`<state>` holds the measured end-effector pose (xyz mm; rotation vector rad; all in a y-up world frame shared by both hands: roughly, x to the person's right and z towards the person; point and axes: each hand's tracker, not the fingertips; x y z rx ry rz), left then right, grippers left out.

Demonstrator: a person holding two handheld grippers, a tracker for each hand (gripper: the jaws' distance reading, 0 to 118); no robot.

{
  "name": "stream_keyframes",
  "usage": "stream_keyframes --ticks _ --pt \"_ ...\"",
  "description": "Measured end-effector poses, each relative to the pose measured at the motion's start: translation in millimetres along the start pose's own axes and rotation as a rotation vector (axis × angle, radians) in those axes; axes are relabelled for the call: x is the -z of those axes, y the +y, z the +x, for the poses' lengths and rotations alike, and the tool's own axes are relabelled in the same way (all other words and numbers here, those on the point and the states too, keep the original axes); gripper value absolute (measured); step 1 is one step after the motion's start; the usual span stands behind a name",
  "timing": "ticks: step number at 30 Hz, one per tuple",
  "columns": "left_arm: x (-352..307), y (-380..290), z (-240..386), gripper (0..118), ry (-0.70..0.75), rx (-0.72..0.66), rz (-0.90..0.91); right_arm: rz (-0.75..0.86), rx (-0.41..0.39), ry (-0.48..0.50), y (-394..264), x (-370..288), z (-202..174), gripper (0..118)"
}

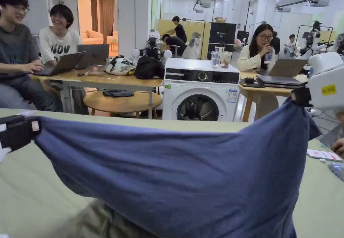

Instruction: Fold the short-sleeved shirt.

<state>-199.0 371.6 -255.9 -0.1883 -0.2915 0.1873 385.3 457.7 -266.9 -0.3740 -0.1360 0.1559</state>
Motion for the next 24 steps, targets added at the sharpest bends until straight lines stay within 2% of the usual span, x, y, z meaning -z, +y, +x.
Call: stream_keyframes --ticks 5,9,10,19,24 --pt "59.9 81.8 3.4 0 0.062 0.122 0.031 0.107 0.085 -0.073 51.3 7.8 17.4 0" --pt "103.0 134.3 1.2 0 0.072 0.062 0.059 0.192 0.099 -0.118 91.5 26.3 9.7 0" --pt "112.5 146.3 2.3 0 0.089 0.068 0.06 0.224 0.094 -0.17 101.8 30.8 5.0 0" --pt "154.9 214.3 4.9 0 0.187 0.125 0.104 0.244 0.158 -0.131 192.1 90.2 5.7 0" --pt "163.7 215.2 7.1 0 0.192 0.147 0.098 0.249 0.136 -0.158 210.9 108.4 3.4 0"
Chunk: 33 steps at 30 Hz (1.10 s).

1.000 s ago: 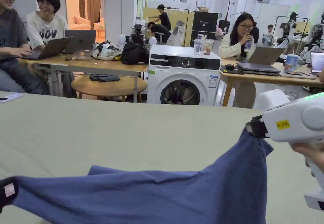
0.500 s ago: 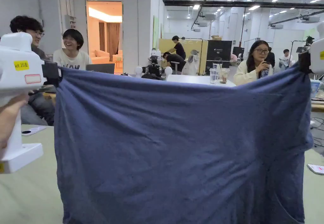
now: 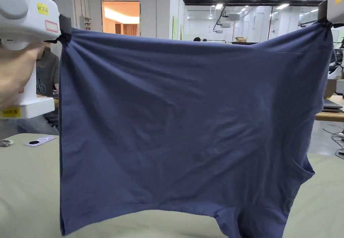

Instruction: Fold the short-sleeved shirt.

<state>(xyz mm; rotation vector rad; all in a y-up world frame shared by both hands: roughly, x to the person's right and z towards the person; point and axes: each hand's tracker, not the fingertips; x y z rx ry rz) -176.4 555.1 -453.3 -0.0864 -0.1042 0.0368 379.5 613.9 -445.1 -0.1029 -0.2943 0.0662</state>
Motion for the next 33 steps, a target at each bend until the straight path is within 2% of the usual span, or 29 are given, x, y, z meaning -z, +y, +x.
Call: stream_keyframes --ticks 6,10,12,16,17,19,20,22,23,24,25,26,27,28,29,30,32,33 --pt "3.4 -47.5 6.9 0 -0.018 0.017 -0.046 -0.029 0.012 0.03 -39.6 6.0 1.0 0" --pt "-9.3 -97.1 3.1 0 -0.036 -0.026 -0.079 -0.062 0.011 0.069 -83.8 -19.1 5.8 0" --pt "-18.6 -120.0 -3.5 0 -0.063 -0.058 -0.113 -0.071 0.001 0.083 -103.3 -38.3 7.1 0" --pt "-65.4 -161.0 -11.6 0 -0.104 -0.08 -0.117 -0.077 0.031 0.117 -151.3 -92.4 23.0 0" --pt "-79.1 -170.4 -13.5 0 -0.118 -0.073 -0.126 -0.094 0.011 0.136 -161.6 -105.1 26.4 0" --pt "-111.1 -197.1 -17.7 0 -0.141 -0.075 -0.143 -0.085 -0.002 0.115 -196.2 -147.0 28.4 0" --pt "-126.2 -209.9 -19.4 0 -0.152 -0.075 -0.149 -0.12 -0.037 0.156 -212.2 -162.6 30.9 0" --pt "-157.3 -248.6 -22.0 0 -0.181 -0.08 -0.19 -0.113 0.016 0.085 -258.2 -200.0 33.9 0" --pt "-171.7 -267.8 -25.6 0 -0.177 -0.103 -0.229 -0.148 0.054 0.135 -278.7 -217.1 34.5 0" --pt "-191.7 -290.5 -28.8 0 -0.179 -0.136 -0.2 -0.159 0.117 0.103 -309.9 -241.2 36.8 0" --pt "-202.4 -305.0 -30.8 0 -0.182 -0.144 -0.268 -0.174 0.182 0.109 -333.2 -258.7 39.9 0" --pt "-217.9 -324.9 -34.5 0 -0.172 -0.156 -0.33 -0.205 0.193 0.105 -355.0 -275.4 41.8 0" --pt "-233.4 -344.3 -38.5 0 -0.179 -0.16 -0.326 -0.226 0.253 0.056 -380.2 -295.7 44.8 0" --pt "-247.8 -362.1 -40.5 0 -0.142 -0.134 -0.377 -0.206 0.276 0.053 -405.4 -317.9 44.7 0" --pt "-258.4 -377.7 -44.5 0 -0.12 -0.151 -0.417 -0.279 0.243 0.046 -422.8 -333.2 43.0 0" --pt "-271.9 -395.1 -50.3 0 -0.104 -0.206 -0.433 -0.331 0.241 -0.001 -442.6 -347.9 41.2 0" --pt "-291.5 -417.3 -58.1 0 -0.087 -0.256 -0.5 -0.402 0.336 0.038 -474.5 -366.9 41.2 0" --pt "-300.0 -427.5 -60.5 0 -0.065 -0.247 -0.519 -0.442 0.306 0.01 -487.7 -374.0 39.0 0"
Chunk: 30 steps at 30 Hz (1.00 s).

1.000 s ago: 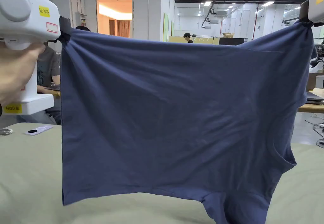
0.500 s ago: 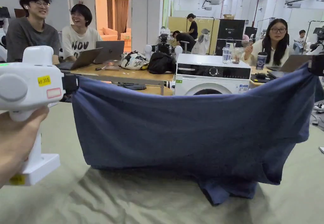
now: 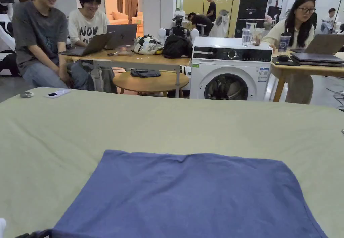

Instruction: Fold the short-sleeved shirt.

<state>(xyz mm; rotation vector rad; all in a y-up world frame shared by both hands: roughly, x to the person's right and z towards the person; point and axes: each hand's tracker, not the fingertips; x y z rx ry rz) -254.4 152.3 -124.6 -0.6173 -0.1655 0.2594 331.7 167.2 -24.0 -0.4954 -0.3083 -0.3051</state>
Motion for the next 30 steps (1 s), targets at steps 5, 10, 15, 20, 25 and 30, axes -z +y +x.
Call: stream_keyframes --ticks 5,10,15,20,25,30 --pt "-0.4 -34.2 -13.5 0 0.02 -0.012 -0.058 -0.103 -0.013 -0.041 -42.0 11.4 8.6 0" --pt "13.7 -45.4 -23.7 67 0.048 0.044 -0.054 -0.108 -0.072 -0.091 -52.7 18.3 15.4 61" --pt "-3.4 -24.0 11.4 74 0.022 0.087 0.096 0.016 -0.132 -0.022 -34.5 2.0 2.1 62" --pt "-18.7 21.5 67.5 74 -0.011 0.216 0.314 0.135 -0.241 0.067 1.0 7.1 -41.6 62" --pt "-17.2 46.2 114.2 73 -0.049 0.325 0.403 0.162 -0.226 0.168 26.7 27.8 -72.7 61" --pt "-8.3 42.1 130.9 0 -0.084 0.365 0.366 0.146 -0.275 0.227 30.2 38.6 -84.4 0"
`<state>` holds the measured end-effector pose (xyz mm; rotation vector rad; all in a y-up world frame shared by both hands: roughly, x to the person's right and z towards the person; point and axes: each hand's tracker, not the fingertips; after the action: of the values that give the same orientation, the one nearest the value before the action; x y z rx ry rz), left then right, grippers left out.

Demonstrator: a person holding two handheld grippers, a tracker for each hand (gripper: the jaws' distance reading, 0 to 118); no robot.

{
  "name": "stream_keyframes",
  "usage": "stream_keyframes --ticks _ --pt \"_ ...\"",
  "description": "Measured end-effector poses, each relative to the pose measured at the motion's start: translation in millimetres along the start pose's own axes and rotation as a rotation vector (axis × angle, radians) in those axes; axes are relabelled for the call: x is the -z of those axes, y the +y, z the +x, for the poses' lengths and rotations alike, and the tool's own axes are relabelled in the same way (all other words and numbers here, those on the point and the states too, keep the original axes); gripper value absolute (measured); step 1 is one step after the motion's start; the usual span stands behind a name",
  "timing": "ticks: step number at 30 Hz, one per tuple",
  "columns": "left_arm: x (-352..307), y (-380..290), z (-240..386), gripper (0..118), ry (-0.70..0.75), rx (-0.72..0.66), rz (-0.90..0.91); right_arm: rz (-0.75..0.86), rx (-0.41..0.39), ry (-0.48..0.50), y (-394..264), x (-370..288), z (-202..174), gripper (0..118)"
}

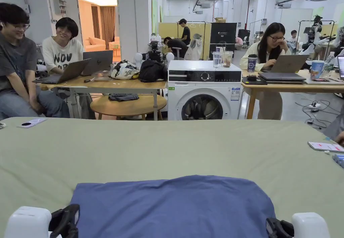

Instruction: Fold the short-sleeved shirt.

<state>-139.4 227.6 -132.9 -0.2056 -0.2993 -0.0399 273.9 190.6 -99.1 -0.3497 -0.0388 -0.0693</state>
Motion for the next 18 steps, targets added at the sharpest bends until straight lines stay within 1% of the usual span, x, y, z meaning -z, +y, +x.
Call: stream_keyframes --ticks 5,7,9,11,12,13,14,15,16,17,18 --pt "-1.3 -6.7 -4.8 0 0.004 -0.05 -0.027 -0.004 -0.003 -0.037 -3.9 1.6 -2.6 0" --pt "-6.7 -6.7 -13.9 0 -0.006 -0.103 -0.025 -0.005 0.02 -0.024 -4.0 -1.3 0.0 0" --pt "-14.8 -8.6 -26.2 0 0.019 -0.134 -0.024 -0.002 0.036 -0.016 -5.6 -4.8 1.6 0" --pt "-28.4 -14.3 -41.5 0 0.058 -0.135 -0.028 -0.006 0.053 0.011 -10.7 -11.2 4.5 0" --pt "-34.9 -19.1 -50.4 9 0.073 -0.135 -0.057 -0.021 0.059 0.033 -13.6 -11.3 4.9 0" --pt "-40.3 -26.1 -60.0 35 0.079 -0.136 -0.074 -0.04 0.063 0.068 -17.0 -12.7 6.0 0" --pt "-43.9 -32.2 -67.5 80 0.072 -0.139 -0.093 -0.045 0.06 0.069 -20.0 -14.3 6.5 0" --pt "-46.9 -41.0 -75.5 84 0.08 -0.146 -0.167 -0.054 0.055 0.058 -22.9 -15.8 5.5 0" --pt "-49.9 -51.6 -81.2 82 0.095 -0.159 -0.248 -0.067 0.048 0.054 -24.3 -16.5 2.0 0" --pt "-53.5 -62.8 -87.6 82 0.098 -0.167 -0.249 -0.071 0.045 0.054 -26.8 -18.2 1.0 0" --pt "-55.1 -74.0 -93.0 82 0.098 -0.176 -0.297 -0.075 0.045 0.055 -29.1 -20.1 1.2 0"
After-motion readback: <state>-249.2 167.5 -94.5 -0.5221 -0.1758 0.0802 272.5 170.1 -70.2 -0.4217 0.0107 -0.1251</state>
